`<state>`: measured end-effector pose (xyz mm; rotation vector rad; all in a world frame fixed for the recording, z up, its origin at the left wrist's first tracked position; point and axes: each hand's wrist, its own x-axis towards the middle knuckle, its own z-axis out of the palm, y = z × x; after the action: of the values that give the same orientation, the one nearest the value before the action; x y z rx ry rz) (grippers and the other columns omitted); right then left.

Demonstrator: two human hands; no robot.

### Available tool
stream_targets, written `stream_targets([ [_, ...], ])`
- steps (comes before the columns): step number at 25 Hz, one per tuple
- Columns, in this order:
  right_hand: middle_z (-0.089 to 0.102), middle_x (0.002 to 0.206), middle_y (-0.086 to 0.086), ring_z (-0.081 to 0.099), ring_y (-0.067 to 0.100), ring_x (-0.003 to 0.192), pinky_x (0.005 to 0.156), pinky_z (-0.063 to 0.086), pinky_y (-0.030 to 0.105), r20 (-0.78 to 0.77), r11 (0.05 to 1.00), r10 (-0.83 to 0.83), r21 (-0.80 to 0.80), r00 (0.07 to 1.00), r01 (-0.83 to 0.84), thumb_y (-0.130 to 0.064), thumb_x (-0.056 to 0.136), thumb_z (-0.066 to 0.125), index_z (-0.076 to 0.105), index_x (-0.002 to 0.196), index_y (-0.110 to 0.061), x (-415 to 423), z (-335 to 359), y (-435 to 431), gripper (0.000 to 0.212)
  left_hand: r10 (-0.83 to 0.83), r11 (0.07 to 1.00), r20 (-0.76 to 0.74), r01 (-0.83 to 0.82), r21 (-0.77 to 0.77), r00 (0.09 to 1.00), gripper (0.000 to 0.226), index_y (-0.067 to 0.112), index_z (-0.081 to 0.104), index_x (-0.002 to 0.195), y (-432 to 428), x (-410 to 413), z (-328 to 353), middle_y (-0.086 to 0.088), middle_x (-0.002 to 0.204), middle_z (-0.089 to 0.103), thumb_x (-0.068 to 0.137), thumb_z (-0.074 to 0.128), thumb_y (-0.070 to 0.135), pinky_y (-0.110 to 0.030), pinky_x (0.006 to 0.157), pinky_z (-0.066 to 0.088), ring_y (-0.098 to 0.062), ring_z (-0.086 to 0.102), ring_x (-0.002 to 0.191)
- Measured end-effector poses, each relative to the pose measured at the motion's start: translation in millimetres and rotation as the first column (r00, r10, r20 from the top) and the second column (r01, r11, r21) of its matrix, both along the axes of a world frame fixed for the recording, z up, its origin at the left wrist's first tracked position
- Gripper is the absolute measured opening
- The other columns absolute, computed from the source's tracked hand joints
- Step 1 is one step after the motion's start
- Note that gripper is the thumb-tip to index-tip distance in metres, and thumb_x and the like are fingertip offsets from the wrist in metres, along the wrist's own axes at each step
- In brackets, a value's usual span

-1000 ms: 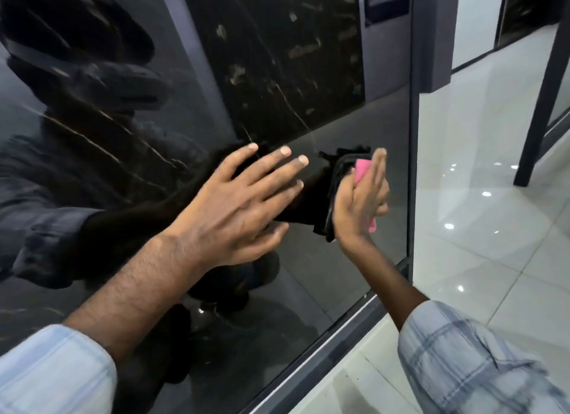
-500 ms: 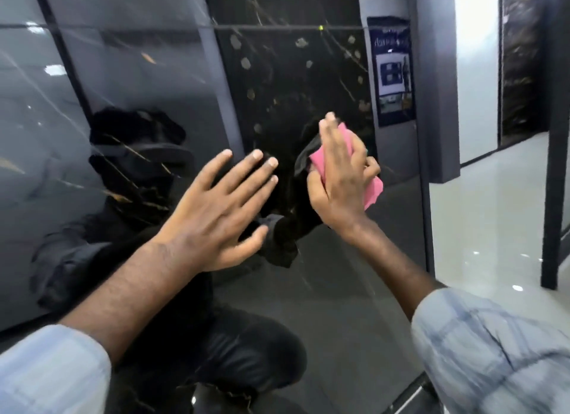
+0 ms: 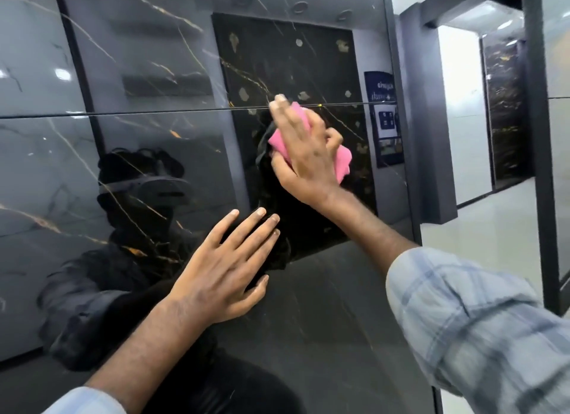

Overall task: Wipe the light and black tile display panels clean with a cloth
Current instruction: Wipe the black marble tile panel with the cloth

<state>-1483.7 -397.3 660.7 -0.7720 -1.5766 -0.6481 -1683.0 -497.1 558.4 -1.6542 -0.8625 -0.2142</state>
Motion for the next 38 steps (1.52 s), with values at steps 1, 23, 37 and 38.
stream_targets([
  [1, 0.031, 0.165, -0.014, 0.037, 0.020, 0.142, 0.099, 0.031, 0.045, 0.124, 0.996, 0.006, 0.084, 0.992, -0.016, -0.044, 0.088, 0.054, 0.038, 0.157, -0.034, 10, 7, 5, 0.072, -0.019, 1.000, 0.015, 0.019, -0.009, 1.000, 0.071, 0.005, 0.052, 0.151, 0, 1, -1, -0.013, 0.168, 0.031, 0.094, 0.055, 0.046, -0.056, 0.125, 0.024, -0.031, 0.025, 0.158],
  [23, 0.050, 0.151, -0.020, 0.042, 0.011, 0.137, 0.103, 0.024, 0.038, -0.576, 0.975, 0.178, -0.007, 0.798, -0.222, -0.042, 0.091, 0.065, 0.062, 0.131, -0.034, 59, 30, 61, 0.041, 0.077, 0.994, -0.052, -0.072, 0.086, 0.996, 0.085, 0.009, 0.037, 0.160, 55, 60, 30, -0.012, 0.172, 0.019, 0.093, 0.045, 0.060, -0.065, 0.126, 0.009, -0.037, 0.011, 0.160],
  [37, 0.032, 0.166, -0.003, 0.033, 0.025, 0.149, 0.092, 0.029, 0.051, 0.359, 0.961, -0.132, 0.275, 0.924, 0.031, -0.045, 0.102, 0.045, 0.042, 0.143, -0.026, 95, -14, 64, 0.045, -0.106, 0.994, -0.143, 0.099, -0.056, 0.984, 0.064, 0.014, 0.067, 0.138, 53, 69, 30, -0.009, 0.162, 0.045, 0.088, 0.056, 0.052, -0.056, 0.122, 0.024, -0.031, 0.044, 0.148],
  [38, 0.036, 0.164, -0.005, 0.035, 0.024, 0.147, 0.093, 0.029, 0.050, 0.153, 0.978, -0.115, 0.189, 0.982, 0.085, -0.045, 0.101, 0.044, 0.043, 0.144, -0.026, 99, 5, 74, 0.046, -0.116, 0.991, -0.137, 0.107, -0.076, 0.984, 0.063, 0.016, 0.066, 0.138, 56, 75, 30, -0.009, 0.165, 0.040, 0.088, 0.055, 0.053, -0.056, 0.122, 0.024, -0.030, 0.041, 0.150],
])
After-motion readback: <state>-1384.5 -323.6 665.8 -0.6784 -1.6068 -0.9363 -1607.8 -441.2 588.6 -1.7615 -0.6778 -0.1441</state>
